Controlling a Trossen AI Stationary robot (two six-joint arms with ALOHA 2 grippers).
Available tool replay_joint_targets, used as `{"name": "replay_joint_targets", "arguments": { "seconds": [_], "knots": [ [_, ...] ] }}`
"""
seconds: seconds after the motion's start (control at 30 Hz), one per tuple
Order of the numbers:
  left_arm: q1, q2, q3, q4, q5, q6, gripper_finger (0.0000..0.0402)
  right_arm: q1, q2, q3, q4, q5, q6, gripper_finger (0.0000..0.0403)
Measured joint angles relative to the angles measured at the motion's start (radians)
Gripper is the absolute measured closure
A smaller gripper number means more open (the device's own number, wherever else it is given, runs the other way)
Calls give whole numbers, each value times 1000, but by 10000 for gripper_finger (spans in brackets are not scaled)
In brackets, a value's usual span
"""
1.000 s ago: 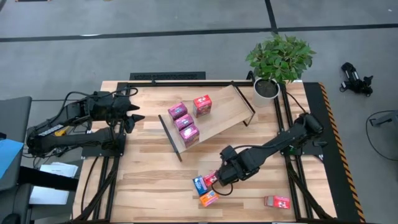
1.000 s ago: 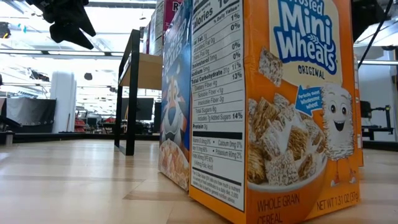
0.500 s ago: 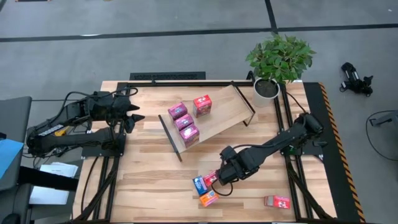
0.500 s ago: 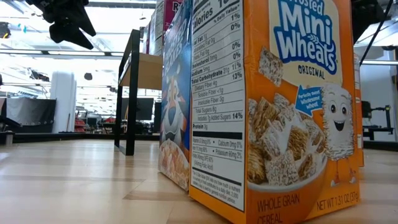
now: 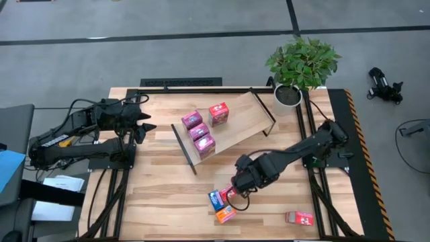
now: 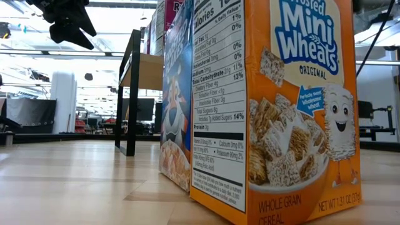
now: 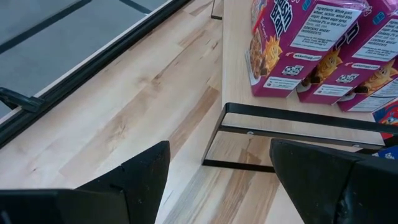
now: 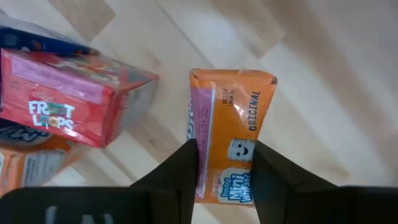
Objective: Stack cereal on shelf
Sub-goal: Put the top orange cereal box on the shelf
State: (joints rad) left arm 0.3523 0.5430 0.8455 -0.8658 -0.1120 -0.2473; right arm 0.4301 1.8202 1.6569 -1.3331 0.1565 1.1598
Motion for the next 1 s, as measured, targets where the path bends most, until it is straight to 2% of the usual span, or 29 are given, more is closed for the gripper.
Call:
{"name": "replay_joint_targets", "arguments": {
  "seconds": [0.23,0.4,0.6,0.8,0.9,1.0],
  "knots": [
    [0,0,0,0,0,0,133,-71,-1,196,-245,55,-218,256],
    [0,0,0,0,0,0,133,-126,-64,263,-232,83,-383,252],
    [0,0,0,0,-1,4,133,-191,-190,265,-238,96,-512,264],
    [0,0,0,7,-17,16,133,-304,-280,265,-238,134,-730,256],
    [0,0,0,11,-38,16,133,-384,-292,264,-233,136,-870,254],
    [1,0,0,11,-58,16,133,-463,-289,264,-227,134,-1077,259]
  ]
}}
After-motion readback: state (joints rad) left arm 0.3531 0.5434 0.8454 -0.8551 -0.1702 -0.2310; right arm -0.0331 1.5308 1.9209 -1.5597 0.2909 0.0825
